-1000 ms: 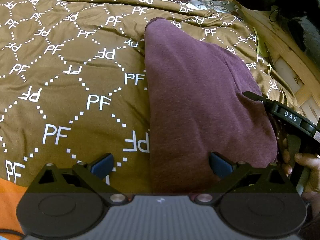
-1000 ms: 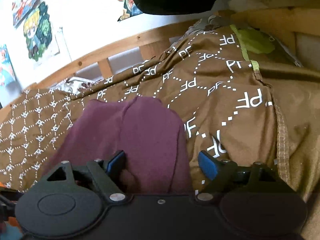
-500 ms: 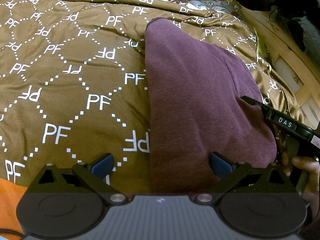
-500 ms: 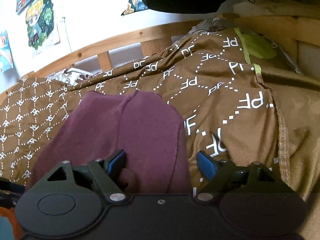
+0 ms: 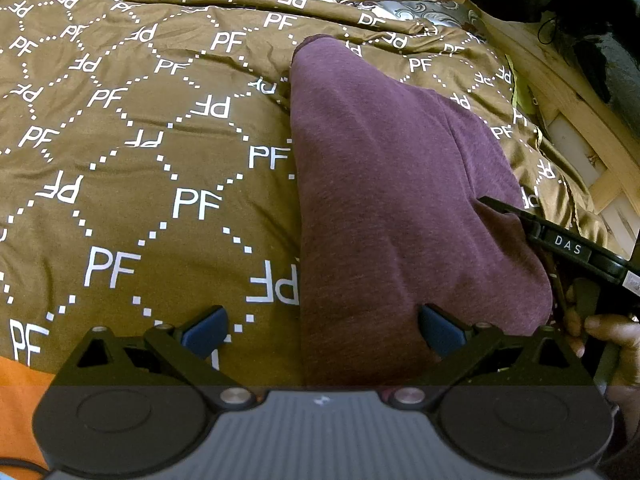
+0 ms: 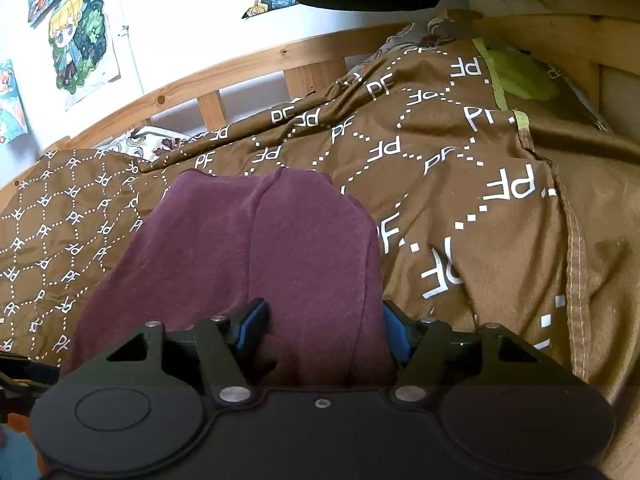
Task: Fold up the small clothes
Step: 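Press the maroon sweater bundle flat with both open grippers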
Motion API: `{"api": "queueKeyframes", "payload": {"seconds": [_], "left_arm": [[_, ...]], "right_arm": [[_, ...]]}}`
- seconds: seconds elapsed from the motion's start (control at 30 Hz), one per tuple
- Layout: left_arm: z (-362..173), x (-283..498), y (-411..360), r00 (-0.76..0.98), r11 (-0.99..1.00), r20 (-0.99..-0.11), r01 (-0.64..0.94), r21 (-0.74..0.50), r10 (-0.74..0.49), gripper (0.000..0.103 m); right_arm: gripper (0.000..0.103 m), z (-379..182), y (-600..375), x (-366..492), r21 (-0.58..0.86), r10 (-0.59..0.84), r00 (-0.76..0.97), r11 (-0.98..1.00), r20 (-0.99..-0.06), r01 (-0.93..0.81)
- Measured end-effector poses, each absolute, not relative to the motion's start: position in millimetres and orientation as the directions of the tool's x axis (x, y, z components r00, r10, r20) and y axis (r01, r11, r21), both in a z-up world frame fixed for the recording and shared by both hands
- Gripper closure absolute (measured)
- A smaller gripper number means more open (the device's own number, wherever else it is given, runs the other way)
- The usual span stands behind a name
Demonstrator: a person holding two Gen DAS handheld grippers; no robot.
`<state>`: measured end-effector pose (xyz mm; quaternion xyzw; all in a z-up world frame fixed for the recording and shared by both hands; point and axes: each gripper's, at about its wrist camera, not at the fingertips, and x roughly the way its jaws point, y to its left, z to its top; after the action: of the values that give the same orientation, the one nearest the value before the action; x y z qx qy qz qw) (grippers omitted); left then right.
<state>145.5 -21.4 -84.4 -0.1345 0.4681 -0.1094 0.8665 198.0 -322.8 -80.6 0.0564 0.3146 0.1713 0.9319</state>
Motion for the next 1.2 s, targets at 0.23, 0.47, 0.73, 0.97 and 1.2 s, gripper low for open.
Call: {"api": "queueKeyframes", "payload": {"seconds": [0.23,0.47,0.73,0.97,1.2], "left_arm": [[-66.1,159.5,-16.0,0.526,0.925,-0.766,0.125,-0.359,-0.369,0.001],[-67.5,186.8,-13.1,0.518,0.929,-0.778,0.104,-0.355,-0.355,0.001],[-83.5,192.8,-4.9,0.478,0.914,-0.791,0.074,-0.398,-0.383,0.0],[-85.4,190.0,-3.6,0.483,0.916,-0.79,0.073,-0.394,-0.378,0.0],[-85.9,188.2,-3.3,0.487,0.919,-0.79,0.074,-0.388,-0.373,0.0]], "right_arm": [[0.039,-83.5,-324.4,198.1,0.222,0.361,0.745,0.933,-0.561,-0.285],[0.038,-84.5,-325.4,196.9,0.218,0.36,0.751,0.933,-0.554,-0.286],[0.038,-85.9,-323.4,194.5,0.21,0.355,0.758,0.935,-0.547,-0.286],[0.038,-86.2,-322.4,193.9,0.206,0.352,0.76,0.936,-0.546,-0.285],[0.037,-86.4,-322.6,193.8,0.207,0.353,0.76,0.936,-0.546,-0.286]]}}
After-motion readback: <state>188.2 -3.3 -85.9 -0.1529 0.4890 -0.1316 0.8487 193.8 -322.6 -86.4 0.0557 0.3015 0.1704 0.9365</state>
